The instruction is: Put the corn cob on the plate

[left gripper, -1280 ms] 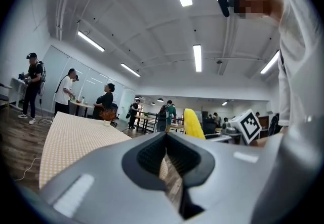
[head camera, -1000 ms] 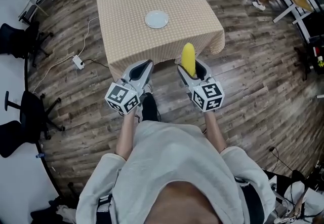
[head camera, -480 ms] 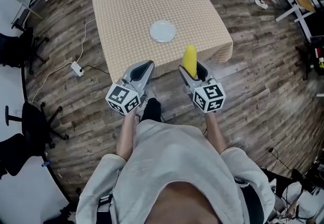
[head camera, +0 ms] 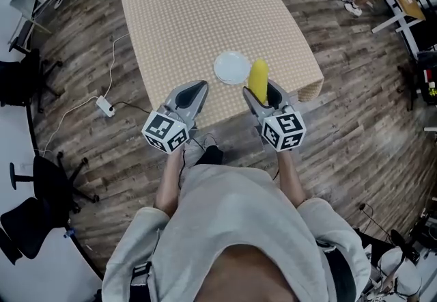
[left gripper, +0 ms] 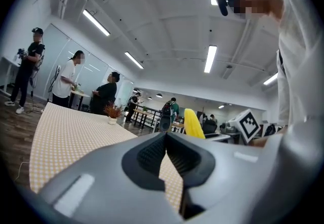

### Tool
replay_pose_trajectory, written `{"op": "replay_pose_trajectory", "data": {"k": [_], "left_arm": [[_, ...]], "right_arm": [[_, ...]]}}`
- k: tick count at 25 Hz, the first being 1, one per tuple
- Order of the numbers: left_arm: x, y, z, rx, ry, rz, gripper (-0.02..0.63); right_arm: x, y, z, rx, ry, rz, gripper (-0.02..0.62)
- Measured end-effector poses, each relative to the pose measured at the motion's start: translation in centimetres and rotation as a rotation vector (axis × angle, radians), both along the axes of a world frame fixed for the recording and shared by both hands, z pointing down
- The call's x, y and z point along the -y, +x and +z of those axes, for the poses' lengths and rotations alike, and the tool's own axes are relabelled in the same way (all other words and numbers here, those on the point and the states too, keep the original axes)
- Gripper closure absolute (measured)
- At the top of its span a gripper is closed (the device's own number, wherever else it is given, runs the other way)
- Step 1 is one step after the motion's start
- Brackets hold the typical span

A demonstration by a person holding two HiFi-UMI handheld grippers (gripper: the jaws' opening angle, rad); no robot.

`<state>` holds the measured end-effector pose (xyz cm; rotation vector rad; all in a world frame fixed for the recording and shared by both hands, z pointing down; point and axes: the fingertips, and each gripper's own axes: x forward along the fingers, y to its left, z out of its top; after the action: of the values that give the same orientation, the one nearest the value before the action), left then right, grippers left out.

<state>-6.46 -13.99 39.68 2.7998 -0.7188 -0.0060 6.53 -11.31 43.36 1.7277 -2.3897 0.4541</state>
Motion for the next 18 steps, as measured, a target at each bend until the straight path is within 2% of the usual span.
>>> {"op": "replay_pose_trajectory", "data": {"k": [8, 18], "left_arm": [[6.7, -1.5, 0.5, -0.009, -0.027, 0.016, 0.598], [9.8, -0.4, 1.8, 0.009, -0.061, 0.042, 0.598]], "right_arm": [[6.5, -1.6, 0.2, -0.020, -0.012, 0.015, 0.345], [9.5, -0.3, 1.2, -0.014, -0.039, 0.043, 0.345]]}}
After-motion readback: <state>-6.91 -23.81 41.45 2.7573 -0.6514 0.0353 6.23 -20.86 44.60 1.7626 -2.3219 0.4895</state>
